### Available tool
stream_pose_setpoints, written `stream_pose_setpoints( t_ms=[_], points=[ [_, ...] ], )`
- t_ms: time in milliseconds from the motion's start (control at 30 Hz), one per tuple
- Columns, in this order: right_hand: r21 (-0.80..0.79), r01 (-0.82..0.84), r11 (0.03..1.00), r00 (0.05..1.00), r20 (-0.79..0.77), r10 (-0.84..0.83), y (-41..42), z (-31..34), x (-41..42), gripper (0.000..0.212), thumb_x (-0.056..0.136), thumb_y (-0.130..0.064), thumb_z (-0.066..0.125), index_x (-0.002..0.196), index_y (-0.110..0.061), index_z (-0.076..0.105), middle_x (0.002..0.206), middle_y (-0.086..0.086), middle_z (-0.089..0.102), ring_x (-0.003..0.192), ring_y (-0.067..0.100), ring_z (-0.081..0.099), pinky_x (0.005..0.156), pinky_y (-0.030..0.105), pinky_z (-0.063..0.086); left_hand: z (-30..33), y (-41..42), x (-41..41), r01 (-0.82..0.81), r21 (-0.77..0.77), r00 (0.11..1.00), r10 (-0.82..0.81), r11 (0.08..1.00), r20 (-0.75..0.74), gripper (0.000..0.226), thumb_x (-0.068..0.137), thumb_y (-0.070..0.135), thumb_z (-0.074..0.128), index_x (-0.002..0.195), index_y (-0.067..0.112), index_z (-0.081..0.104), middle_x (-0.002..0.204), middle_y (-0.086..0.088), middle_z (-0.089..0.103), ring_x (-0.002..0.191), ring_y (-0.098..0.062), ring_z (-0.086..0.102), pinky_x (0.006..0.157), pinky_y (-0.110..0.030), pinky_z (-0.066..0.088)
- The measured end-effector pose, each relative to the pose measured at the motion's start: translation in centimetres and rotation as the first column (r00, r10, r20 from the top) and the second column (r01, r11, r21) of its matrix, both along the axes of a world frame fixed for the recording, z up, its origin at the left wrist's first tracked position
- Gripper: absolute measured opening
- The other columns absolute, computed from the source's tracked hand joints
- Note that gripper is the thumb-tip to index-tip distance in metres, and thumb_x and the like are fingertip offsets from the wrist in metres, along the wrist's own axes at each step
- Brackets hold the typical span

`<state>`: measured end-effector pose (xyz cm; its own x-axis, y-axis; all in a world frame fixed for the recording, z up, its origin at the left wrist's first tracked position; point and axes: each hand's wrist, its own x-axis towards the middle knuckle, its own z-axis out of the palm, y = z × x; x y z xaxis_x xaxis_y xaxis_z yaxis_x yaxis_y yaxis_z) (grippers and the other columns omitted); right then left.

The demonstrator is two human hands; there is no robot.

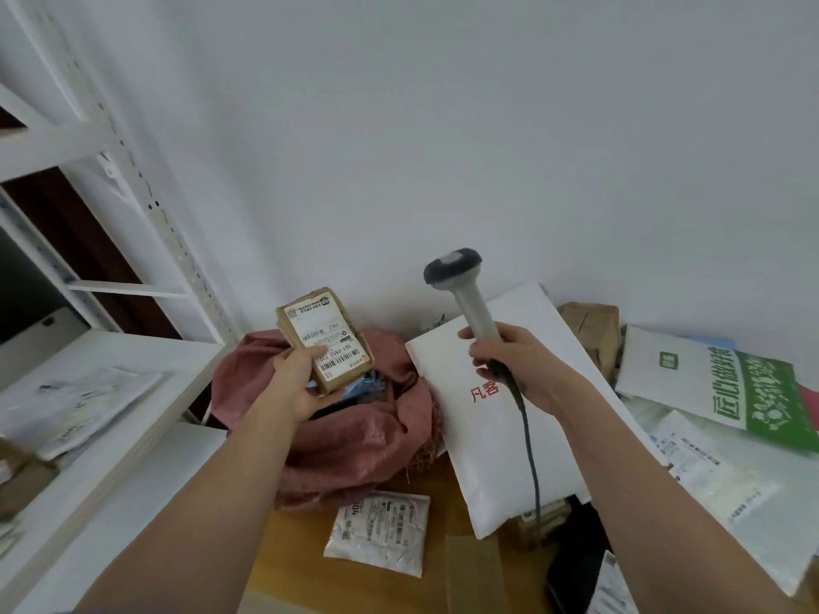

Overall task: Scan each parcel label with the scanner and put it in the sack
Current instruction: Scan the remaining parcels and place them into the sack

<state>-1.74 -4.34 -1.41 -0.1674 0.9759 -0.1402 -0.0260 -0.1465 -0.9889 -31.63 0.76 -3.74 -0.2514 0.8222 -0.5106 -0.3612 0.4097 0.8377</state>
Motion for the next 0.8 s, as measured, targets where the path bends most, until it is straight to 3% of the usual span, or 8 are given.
stream_pose_setpoints(
  t_ms=[67,100,167,300,567,667,800],
  points=[
    [0.042,0.081,0.996,0.961,0.263,-0.089,0.2,0.2,-0.5,0.031,0.080,-0.005,0.059,0.109,-0.018,0.063,0.078,0.002,0.057,0.066,0.014,0.049,0.060,0.031,0.044,-0.2,0.0,-0.2,0.025,0.003,0.999,-0.025,1.000,0.019,0.057,0.086,0.003,0.057,0.137,0.020,0.040,0.130,-0.013,0.057,0.107,-0.037,0.060,0.067,-0.049,0.055],
    [0.045,0.112,0.993,0.947,0.298,-0.120,0.2,0.2,-0.8,0.033,0.079,-0.006,0.057,0.108,-0.020,0.062,0.076,0.001,0.057,0.065,0.013,0.048,0.055,0.028,0.040,-0.4,-0.1,-0.1,0.039,0.012,0.999,-0.039,0.999,0.032,0.059,0.084,0.000,0.055,0.137,0.020,0.040,0.130,-0.013,0.056,0.106,-0.036,0.061,0.068,-0.049,0.056],
    [0.051,0.146,0.988,0.952,0.265,-0.155,0.1,0.1,-1.2,0.030,0.079,-0.009,0.056,0.105,-0.022,0.063,0.075,-0.001,0.058,0.065,0.011,0.051,0.053,0.026,0.040,-0.8,-0.2,0.2,0.066,0.037,0.996,-0.068,0.997,0.057,0.061,0.082,-0.004,0.053,0.137,0.021,0.041,0.131,-0.014,0.056,0.109,-0.036,0.060,0.077,-0.053,0.056],
    [0.098,0.139,0.985,0.965,0.211,-0.157,-0.1,0.5,-1.3,0.020,0.085,-0.019,0.058,0.105,-0.019,0.060,0.061,-0.003,0.059,0.059,0.010,0.055,0.064,0.031,0.045,-1.1,-0.3,0.9,0.125,0.078,0.989,-0.131,0.989,0.072,0.065,0.084,-0.009,0.051,0.138,0.025,0.040,0.132,-0.013,0.056,0.112,-0.037,0.058,0.096,-0.060,0.046],
    [0.050,-0.017,0.999,0.976,0.219,0.006,-1.6,3.3,-1.2,0.019,0.088,-0.021,0.062,0.106,-0.016,0.059,0.058,-0.003,0.052,0.048,0.011,0.043,0.055,0.026,0.043,-0.7,0.0,2.0,0.135,0.157,0.982,-0.154,0.978,0.112,0.060,0.090,-0.008,0.043,0.142,0.020,0.037,0.133,-0.015,0.056,0.118,-0.038,0.056,0.098,-0.058,0.046],
    [0.009,-0.072,0.997,0.963,0.260,0.067,-2.3,4.2,-1.5,0.022,0.089,-0.018,0.062,0.109,-0.011,0.058,0.057,-0.004,0.051,0.046,0.010,0.042,0.050,0.021,0.041,-1.0,0.2,2.4,0.104,0.158,0.979,-0.129,0.982,0.161,0.049,0.092,-0.005,0.047,0.138,0.012,0.043,0.131,-0.017,0.059,0.114,-0.034,0.059,0.091,-0.051,0.049],
    [-0.039,-0.083,0.996,0.962,0.257,0.090,-3.0,5.2,-1.6,0.020,0.089,-0.012,0.060,0.110,-0.014,0.062,0.054,-0.002,0.048,0.045,0.012,0.039,0.047,0.022,0.039,-1.2,0.3,2.7,0.043,0.205,0.969,-0.091,0.978,0.230,0.038,0.095,0.002,0.053,0.133,0.011,0.050,0.129,-0.015,0.062,0.114,-0.031,0.061,0.096,-0.052,0.047]
  ],
)
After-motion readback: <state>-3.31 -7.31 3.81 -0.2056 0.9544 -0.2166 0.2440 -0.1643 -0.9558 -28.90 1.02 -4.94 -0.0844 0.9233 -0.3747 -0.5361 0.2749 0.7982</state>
